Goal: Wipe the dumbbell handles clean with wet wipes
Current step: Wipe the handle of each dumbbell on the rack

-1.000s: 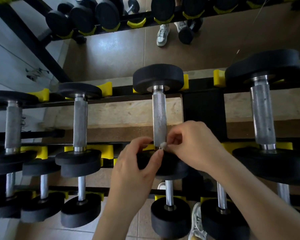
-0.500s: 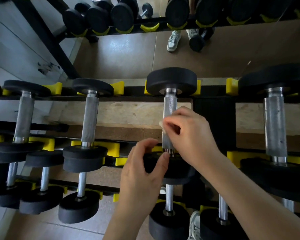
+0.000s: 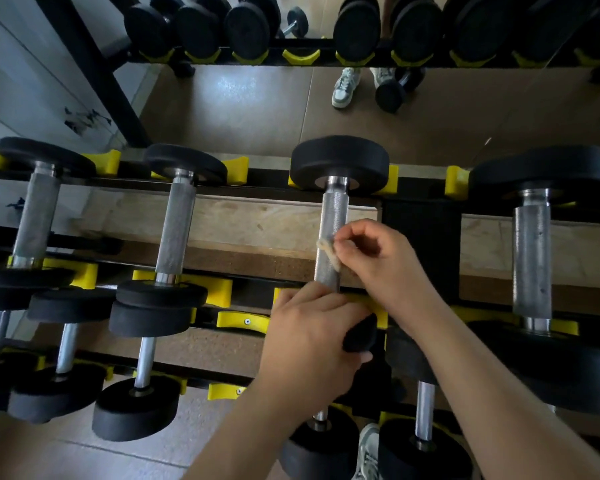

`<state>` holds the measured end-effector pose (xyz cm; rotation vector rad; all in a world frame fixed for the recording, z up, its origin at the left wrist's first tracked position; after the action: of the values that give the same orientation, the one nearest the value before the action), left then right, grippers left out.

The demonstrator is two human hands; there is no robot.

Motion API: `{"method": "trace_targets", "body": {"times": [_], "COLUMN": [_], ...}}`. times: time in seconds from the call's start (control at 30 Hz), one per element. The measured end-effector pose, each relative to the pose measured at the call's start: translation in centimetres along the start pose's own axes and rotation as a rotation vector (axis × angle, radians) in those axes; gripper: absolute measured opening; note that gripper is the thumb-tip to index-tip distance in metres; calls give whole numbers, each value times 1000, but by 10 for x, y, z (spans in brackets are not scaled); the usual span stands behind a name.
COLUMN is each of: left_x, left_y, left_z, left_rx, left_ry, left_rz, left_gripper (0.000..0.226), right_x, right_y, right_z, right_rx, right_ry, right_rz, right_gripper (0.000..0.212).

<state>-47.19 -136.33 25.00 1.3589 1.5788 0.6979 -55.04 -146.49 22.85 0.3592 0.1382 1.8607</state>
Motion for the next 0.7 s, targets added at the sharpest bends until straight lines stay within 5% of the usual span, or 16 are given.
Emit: {"method": "trace_targets", "body": {"times": [0.1, 0.4, 0.5, 0.7], "left_x": [3, 11, 7, 6], "left_y": [7, 5, 7, 6], "left_z": [19, 69, 70, 63], "left_rx": [263, 869, 901, 880], "left_ry": [102, 392, 431, 453], "left_rz": [-47, 170, 261, 359], "left_gripper": [48, 53, 55, 55], "right_x": [4, 22, 36, 7], "right_y": [-2, 3, 0, 3], "right_z": [4, 1, -2, 10], "right_rx": [63, 266, 179, 184], "right_ry": [66, 377, 320, 453], "right_rz": [-14, -158, -125, -399], "right_gripper": [6, 17, 32, 12]}}
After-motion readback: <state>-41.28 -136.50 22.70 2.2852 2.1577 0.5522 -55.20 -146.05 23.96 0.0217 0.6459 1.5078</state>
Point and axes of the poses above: each hand's wrist, its own x-axis away from the middle knuckle, its own y-axis out of the back of the hand, z = x × y, the point moved 5 cm from there along -x, towards the middle knuckle, and after that the axes turned 8 degrees about -z, right-handed, at the moved point
